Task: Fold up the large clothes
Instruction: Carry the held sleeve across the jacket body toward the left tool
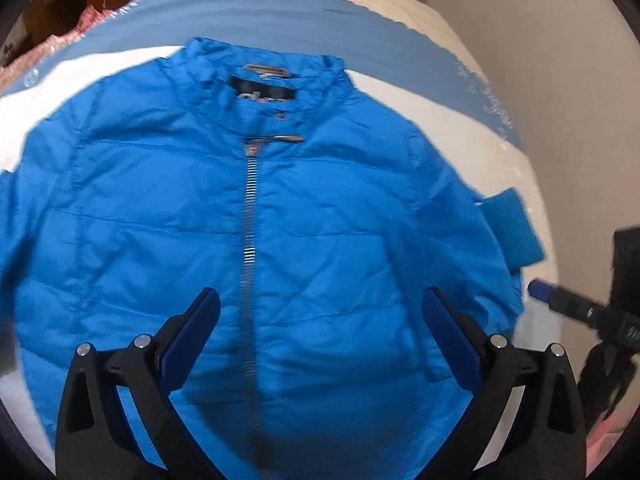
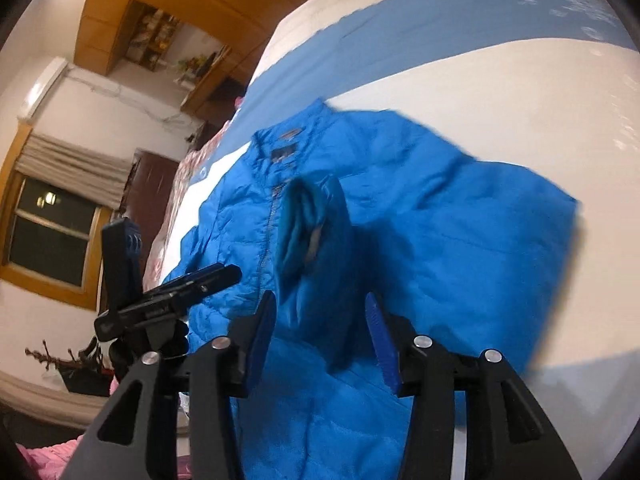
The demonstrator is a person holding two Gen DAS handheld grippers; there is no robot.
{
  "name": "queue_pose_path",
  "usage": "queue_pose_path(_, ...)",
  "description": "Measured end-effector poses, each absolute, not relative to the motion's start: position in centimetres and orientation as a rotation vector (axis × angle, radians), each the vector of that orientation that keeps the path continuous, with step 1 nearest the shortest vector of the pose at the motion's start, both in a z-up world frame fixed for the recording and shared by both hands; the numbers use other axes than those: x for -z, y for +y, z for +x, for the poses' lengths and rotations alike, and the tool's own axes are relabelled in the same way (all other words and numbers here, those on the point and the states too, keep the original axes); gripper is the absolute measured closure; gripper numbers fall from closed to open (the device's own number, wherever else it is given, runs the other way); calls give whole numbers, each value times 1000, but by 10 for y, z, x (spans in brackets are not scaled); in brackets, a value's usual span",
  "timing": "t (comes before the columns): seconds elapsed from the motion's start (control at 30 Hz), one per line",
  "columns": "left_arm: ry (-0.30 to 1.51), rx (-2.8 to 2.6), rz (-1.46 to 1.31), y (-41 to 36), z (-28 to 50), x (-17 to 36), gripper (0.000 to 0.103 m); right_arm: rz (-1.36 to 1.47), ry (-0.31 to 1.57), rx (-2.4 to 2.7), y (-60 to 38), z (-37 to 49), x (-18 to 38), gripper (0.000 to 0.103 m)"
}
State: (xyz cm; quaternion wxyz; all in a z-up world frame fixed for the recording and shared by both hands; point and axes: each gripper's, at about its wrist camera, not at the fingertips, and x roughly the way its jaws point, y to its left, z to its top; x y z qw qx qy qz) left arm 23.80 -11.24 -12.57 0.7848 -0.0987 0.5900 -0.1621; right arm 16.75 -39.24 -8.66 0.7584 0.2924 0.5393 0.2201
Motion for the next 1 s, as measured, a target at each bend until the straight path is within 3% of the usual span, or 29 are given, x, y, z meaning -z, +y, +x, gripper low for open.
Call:
queue_pose_path(0.07,1244,339,-248,-112,241,122,3,678,1177,-469,-403,163,92,55)
queue_pose_path(0.2,1246,306,-215,-112,247,120,3,775,1204,-499,-398,172,118,43)
queue_pose_path(0.4,1232,264,-169,-93,240,115,3,735,1277,-377,-385,187,136,43)
queue_pose_path(0.47,1228,249,-159,-87,239,113,3,734,1270,-390,-381,193,134,66)
queue_pose_path(0.5,1227,245,-163,-85,239,112,3,710,1271,-384,-376,196,131,83)
queue_pose_path(0.6,1228,249,-190,-77,239,107,3,650,1226,-432,-357,201,110,93)
queue_pose_path(0.7,1213,252,-197,-68,238,98,3,629,1214,-527,-324,208,100,93)
queue_pose_path(0.83,1208,232,-242,-46,238,96,3,635,1278,-718,-272,205,107,77)
queue_pose_path(1.0,1253,230,-280,-34,239,112,3,597,1287,-683,-277,192,105,76)
